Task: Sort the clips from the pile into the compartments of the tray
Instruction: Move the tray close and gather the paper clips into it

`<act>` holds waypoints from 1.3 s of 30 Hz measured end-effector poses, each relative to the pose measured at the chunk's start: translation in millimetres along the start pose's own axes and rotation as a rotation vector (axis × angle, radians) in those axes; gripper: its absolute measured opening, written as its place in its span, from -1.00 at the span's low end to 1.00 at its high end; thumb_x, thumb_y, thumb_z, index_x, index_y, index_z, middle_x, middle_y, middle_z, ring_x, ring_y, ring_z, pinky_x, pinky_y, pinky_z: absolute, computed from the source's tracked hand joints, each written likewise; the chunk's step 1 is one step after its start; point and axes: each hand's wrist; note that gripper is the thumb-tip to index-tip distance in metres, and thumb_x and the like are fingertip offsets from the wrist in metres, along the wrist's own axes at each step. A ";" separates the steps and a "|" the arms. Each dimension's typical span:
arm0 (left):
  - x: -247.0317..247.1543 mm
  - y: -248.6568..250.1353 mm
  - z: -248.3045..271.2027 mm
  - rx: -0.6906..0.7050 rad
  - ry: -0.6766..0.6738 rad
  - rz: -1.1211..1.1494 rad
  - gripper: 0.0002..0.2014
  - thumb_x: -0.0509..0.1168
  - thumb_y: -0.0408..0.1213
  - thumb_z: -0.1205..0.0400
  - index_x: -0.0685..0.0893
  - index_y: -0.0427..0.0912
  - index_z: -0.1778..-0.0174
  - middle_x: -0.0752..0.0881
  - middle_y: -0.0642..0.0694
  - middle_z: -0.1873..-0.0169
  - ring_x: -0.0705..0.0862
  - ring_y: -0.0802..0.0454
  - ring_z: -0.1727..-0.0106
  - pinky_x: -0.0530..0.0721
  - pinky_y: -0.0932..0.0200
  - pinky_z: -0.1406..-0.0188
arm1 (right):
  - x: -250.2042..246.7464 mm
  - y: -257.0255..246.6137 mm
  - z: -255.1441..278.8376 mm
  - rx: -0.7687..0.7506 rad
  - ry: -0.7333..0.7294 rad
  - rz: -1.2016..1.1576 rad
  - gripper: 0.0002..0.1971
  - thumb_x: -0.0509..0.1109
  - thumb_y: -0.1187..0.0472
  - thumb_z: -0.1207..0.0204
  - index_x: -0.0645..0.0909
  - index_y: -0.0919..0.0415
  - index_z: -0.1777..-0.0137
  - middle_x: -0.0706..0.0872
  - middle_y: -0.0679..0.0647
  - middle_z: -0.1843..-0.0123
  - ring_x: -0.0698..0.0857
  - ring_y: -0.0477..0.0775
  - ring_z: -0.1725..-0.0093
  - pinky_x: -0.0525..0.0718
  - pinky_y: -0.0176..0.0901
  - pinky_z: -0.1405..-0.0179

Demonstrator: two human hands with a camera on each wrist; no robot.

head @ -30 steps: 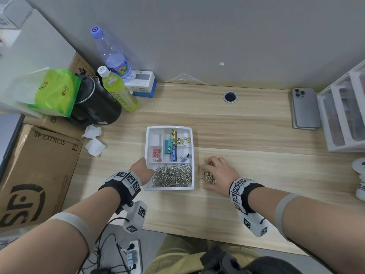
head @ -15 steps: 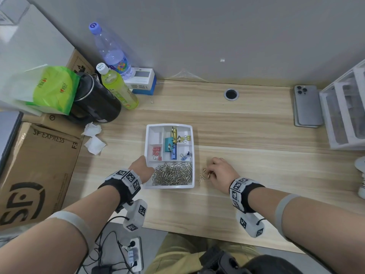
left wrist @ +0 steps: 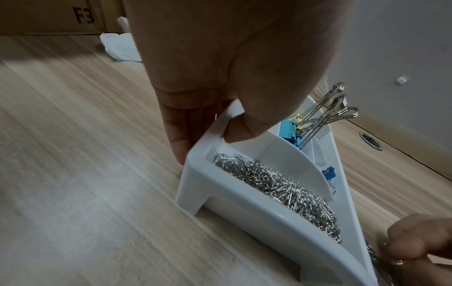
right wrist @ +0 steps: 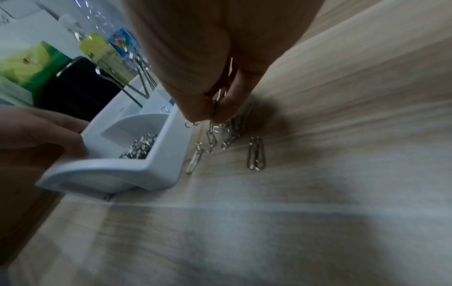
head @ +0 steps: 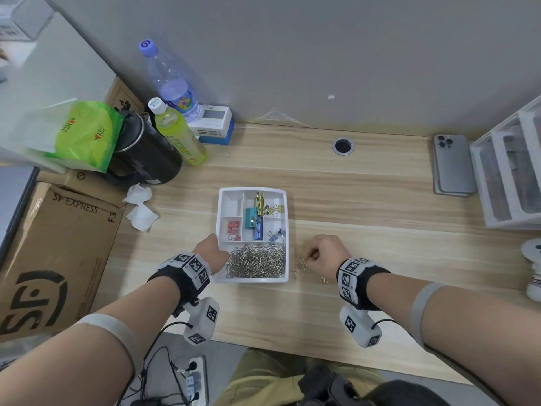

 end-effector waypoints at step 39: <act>2.2 -8.1 -11.8 -0.004 -0.031 0.007 -0.68 0.24 -0.29 -0.54 0.52 -0.23 -0.22 0.71 -0.22 0.01 0.72 -0.16 0.03 0.76 -0.03 0.10 | -8.3 26.6 -7.0 -0.207 -0.252 0.275 -0.47 0.64 0.15 -0.33 0.66 0.08 -0.33 0.53 0.11 -0.27 0.49 0.16 -0.27 0.46 -0.05 -0.37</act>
Point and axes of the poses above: each hand's wrist, its own z-axis away from the middle knuckle, its own x-axis out of the palm, y = z × x
